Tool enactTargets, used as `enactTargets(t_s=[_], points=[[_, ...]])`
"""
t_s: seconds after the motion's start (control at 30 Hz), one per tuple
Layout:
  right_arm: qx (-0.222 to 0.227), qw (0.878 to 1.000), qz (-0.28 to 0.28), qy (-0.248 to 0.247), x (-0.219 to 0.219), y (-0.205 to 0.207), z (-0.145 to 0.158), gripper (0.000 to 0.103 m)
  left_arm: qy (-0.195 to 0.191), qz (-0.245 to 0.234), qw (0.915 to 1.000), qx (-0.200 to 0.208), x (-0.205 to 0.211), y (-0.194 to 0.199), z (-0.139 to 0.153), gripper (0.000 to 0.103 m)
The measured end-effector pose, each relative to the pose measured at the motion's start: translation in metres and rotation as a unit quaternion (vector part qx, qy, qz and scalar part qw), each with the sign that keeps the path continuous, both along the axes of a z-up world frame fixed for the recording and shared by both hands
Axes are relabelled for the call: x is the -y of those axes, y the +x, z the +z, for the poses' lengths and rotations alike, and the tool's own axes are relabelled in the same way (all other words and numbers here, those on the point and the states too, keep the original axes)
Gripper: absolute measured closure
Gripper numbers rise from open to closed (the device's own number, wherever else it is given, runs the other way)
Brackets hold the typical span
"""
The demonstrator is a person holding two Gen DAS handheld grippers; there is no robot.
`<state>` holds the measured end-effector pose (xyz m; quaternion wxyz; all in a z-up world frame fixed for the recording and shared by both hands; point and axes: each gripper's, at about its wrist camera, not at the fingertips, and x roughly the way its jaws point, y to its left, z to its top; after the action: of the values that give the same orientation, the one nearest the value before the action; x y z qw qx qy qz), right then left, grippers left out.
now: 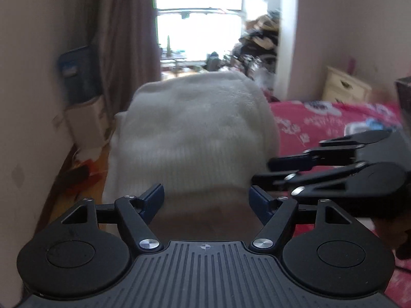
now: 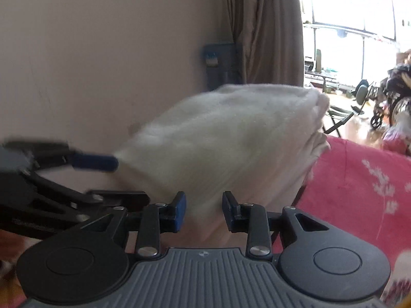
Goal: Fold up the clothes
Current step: 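Lower the sweater onto the folded clothes stack and open both grippers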
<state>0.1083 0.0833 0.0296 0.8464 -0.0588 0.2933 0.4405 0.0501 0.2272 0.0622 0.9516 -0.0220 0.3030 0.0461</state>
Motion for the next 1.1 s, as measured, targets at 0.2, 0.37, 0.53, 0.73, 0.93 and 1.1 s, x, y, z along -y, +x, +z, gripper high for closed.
enactTargets(t_s=[0.2, 0.37, 0.53, 0.73, 0.93, 1.1], points=[[-0.045, 0.998, -0.016, -0.031, 0.074, -0.082, 0.008, 0.045, -0.007, 0.044, 0.9989, -0.012, 0.051, -0.067, 0.008, 0.014], [-0.075, 0.995, -0.038, -0.062, 0.137, -0.143, 0.010, 0.030, -0.045, 0.067, 0.9963, -0.029, 0.093, -0.105, 0.005, 0.004], [-0.062, 0.992, -0.059, -0.087, 0.173, -0.187, 0.017, 0.015, -0.060, 0.111, 0.9913, -0.039, 0.130, -0.135, 0.005, 0.000], [-0.064, 0.991, -0.088, -0.079, 0.197, -0.215, 0.023, 0.005, -0.014, 0.129, 0.9898, -0.059, 0.159, -0.158, 0.009, 0.000], [-0.077, 0.987, -0.118, -0.078, 0.201, -0.226, 0.023, 0.005, -0.019, 0.133, 0.9881, -0.074, 0.161, -0.167, 0.005, 0.000], [-0.065, 0.985, -0.136, -0.083, 0.197, -0.227, 0.026, 0.005, -0.003, 0.128, 0.9888, -0.078, 0.160, -0.167, 0.002, 0.000]])
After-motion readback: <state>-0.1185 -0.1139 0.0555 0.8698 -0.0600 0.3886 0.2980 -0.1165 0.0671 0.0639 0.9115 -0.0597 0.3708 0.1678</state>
